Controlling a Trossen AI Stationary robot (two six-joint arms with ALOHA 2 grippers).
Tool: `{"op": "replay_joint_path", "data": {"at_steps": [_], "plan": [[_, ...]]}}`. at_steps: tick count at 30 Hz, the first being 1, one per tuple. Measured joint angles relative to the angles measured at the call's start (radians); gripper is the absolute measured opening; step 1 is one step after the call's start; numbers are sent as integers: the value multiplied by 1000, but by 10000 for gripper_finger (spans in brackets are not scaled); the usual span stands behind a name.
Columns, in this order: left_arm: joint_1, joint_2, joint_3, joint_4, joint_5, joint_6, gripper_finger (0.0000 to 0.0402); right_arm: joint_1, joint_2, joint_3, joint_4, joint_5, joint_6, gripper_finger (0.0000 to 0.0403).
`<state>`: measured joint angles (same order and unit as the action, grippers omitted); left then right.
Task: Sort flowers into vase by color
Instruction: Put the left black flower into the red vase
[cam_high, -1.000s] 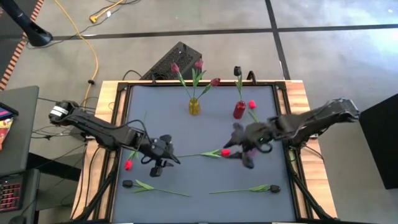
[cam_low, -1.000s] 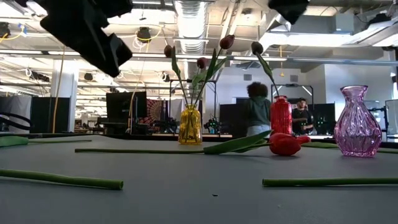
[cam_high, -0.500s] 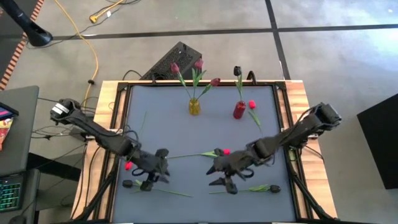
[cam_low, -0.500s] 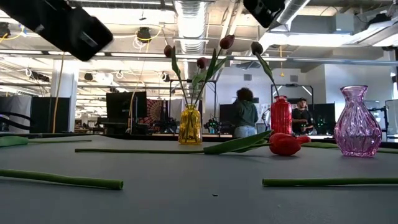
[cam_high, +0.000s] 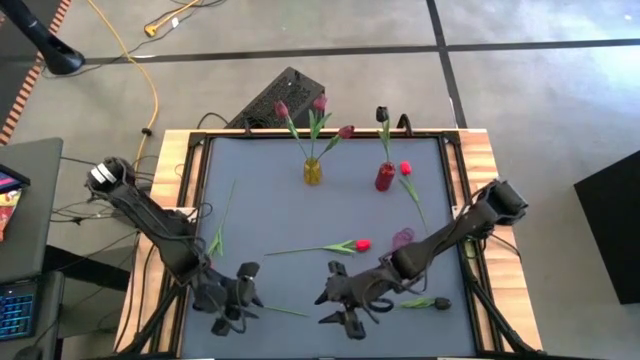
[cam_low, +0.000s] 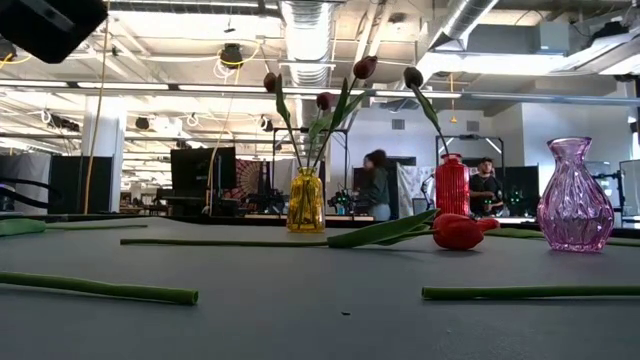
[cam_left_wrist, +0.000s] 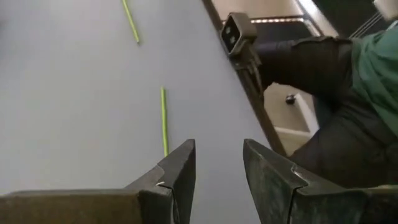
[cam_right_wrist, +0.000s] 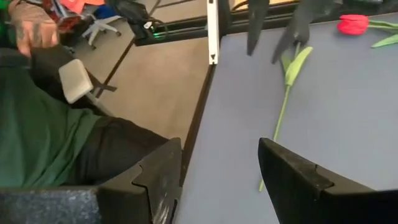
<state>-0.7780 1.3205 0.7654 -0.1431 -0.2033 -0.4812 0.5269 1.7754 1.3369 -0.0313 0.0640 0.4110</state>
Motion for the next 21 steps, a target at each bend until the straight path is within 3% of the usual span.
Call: {"op": "replay_joint_path", "data": {"at_steps": [3,8,21], "plan": [[-21,53,0,10,7,-22,123,20,18,17,-3,35,0,239],[-26,127,12,-109,0,-77,123,36,30,23,-2,67,24,239],[-26,292,13,-183,8,-59,123,69,30,24,-16,155,53,239]]}}
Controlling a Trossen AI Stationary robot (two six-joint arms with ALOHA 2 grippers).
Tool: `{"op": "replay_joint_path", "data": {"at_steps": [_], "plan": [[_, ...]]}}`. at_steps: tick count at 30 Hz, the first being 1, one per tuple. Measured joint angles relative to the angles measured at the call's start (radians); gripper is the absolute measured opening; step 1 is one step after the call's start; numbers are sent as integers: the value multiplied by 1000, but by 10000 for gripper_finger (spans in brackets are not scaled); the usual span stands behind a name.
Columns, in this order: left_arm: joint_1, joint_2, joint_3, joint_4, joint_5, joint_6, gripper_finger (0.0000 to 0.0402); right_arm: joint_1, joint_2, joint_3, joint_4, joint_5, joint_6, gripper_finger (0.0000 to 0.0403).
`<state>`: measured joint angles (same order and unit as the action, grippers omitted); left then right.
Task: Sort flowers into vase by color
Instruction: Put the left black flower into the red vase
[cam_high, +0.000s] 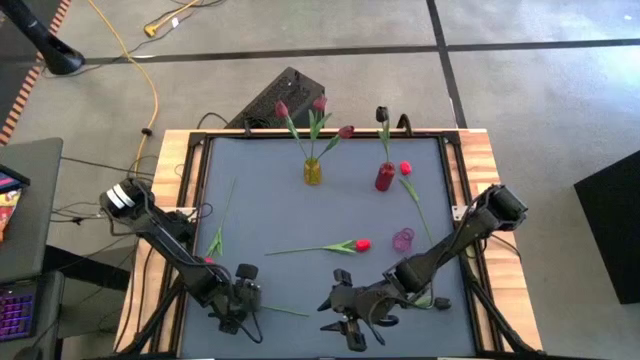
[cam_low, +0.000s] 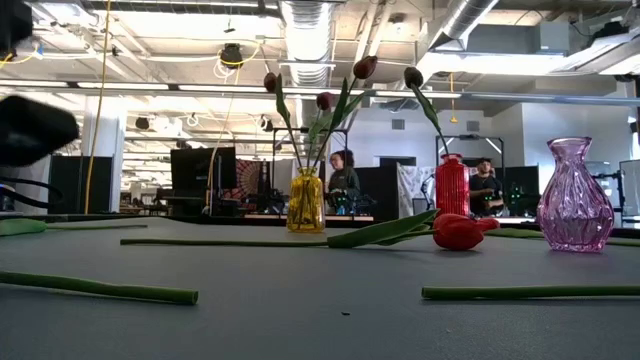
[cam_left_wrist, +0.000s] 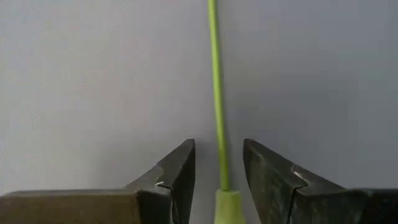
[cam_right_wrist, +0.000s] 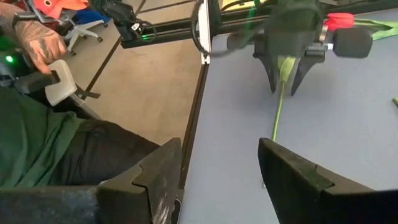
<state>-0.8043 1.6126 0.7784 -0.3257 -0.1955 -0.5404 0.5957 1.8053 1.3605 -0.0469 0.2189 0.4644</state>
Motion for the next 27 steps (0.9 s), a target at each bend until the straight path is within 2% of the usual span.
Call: {"op": "replay_joint_path", "data": {"at_steps": [6,9,13,17,21,27], "plan": [[0,34,5,-10,17,-1,116,-1,0,0,-3,1,0,239],[-1,22,4,-25,10,0,83,-5,0,0,-5,1,0,239],[6,-4,0,-50,4,3,15,-11,0,0,-6,1,0,239],[30,-32,-1,-69,7,-26,5,-17,0,0,-6,1,-3,239],[94,-76,1,-77,11,-95,2,-22,0,0,-6,33,-129,239],[248,-117,43,-79,71,-231,2,-42,0,0,-6,163,-427,239]]}}
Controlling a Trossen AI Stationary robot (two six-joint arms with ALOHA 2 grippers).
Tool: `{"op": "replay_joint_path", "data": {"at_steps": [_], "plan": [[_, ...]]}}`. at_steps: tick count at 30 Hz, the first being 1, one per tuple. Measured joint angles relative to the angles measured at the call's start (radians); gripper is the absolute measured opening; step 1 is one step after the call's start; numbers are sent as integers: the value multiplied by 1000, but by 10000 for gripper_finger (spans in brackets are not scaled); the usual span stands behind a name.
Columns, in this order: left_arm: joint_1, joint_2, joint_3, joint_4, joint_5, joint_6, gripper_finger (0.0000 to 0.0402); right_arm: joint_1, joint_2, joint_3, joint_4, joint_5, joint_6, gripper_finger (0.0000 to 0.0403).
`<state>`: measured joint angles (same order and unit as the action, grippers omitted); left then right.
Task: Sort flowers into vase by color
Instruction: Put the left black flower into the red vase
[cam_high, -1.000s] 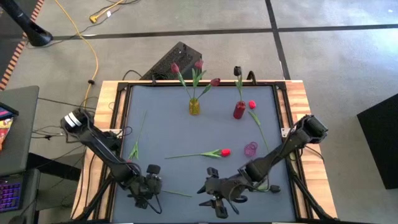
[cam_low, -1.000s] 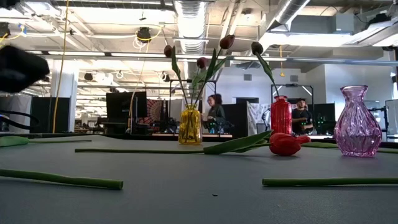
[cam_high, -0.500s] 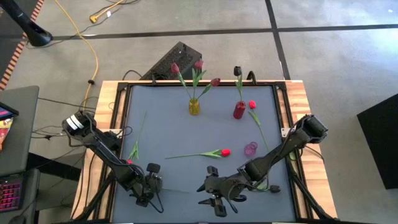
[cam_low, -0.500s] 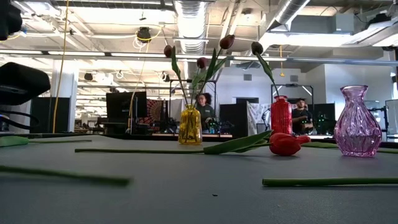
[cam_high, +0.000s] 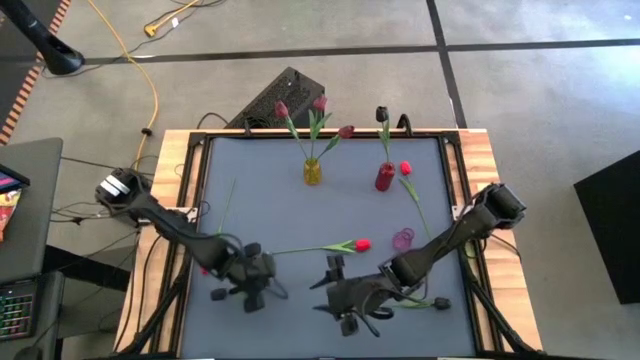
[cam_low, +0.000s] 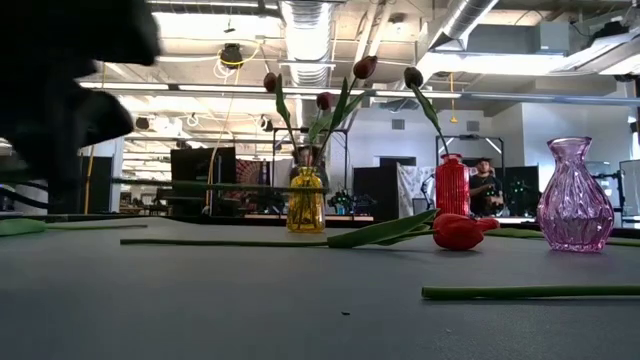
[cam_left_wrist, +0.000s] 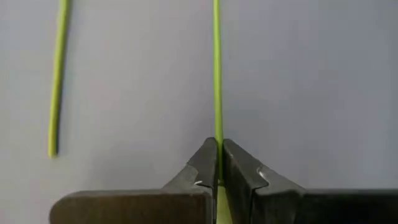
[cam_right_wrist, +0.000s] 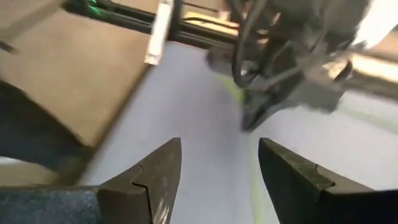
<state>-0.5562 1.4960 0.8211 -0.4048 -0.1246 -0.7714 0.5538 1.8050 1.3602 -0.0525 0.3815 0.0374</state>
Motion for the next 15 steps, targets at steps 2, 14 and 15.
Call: {"op": "replay_joint_path", "data": {"at_steps": [2,14,15], "plan": [[42,0,15,8,27,-22,2,-7,0,0,-2,42,-78,239],[184,0,76,82,64,-50,2,-40,-1,-1,-209,162,-144,239],[190,0,87,84,61,-47,2,-40,-1,-1,-214,175,-145,239]]}}
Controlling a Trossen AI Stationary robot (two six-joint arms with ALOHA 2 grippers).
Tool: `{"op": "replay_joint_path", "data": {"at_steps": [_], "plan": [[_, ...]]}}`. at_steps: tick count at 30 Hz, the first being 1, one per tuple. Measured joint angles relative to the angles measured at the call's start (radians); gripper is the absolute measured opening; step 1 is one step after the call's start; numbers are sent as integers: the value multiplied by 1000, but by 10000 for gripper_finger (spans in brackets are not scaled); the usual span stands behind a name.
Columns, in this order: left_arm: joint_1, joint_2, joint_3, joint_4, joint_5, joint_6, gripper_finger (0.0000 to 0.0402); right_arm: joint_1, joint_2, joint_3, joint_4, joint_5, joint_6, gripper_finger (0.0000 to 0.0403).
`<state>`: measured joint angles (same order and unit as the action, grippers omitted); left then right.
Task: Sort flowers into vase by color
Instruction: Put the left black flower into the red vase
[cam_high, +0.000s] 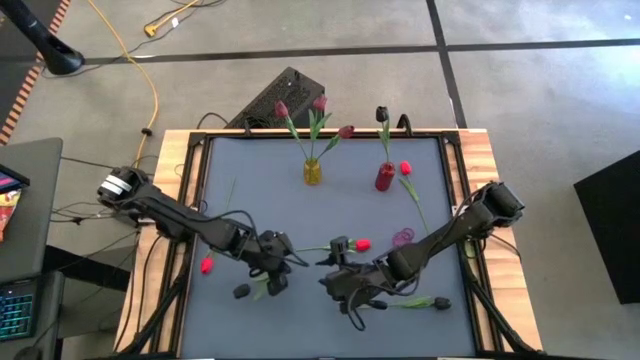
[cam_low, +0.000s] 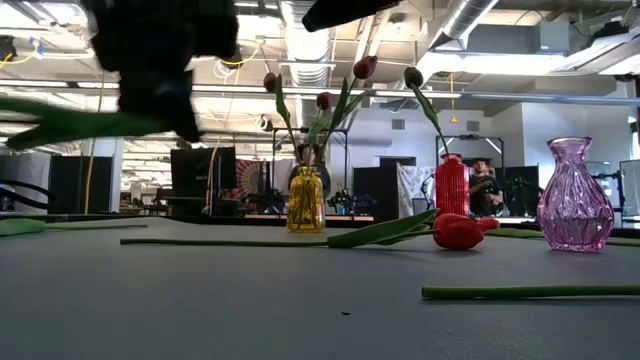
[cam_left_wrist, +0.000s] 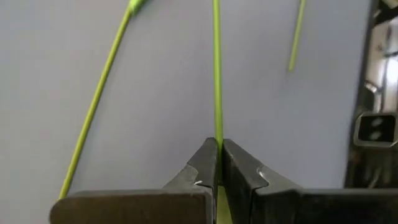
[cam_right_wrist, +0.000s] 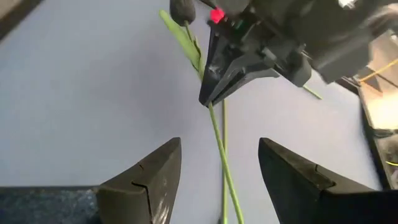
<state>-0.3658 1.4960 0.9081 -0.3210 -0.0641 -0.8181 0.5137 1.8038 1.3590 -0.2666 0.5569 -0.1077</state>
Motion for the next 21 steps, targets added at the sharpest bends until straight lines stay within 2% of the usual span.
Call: {"op": "replay_joint_path", "data": {"at_steps": [4,7,21], "plan": [[22,0,33,59,-1,12,2,-3,0,0,-27,45,-22,239],[38,0,50,120,35,20,1,-10,0,0,-59,78,-28,239],[72,0,92,150,31,19,1,-31,0,0,-89,127,-134,237]]}}
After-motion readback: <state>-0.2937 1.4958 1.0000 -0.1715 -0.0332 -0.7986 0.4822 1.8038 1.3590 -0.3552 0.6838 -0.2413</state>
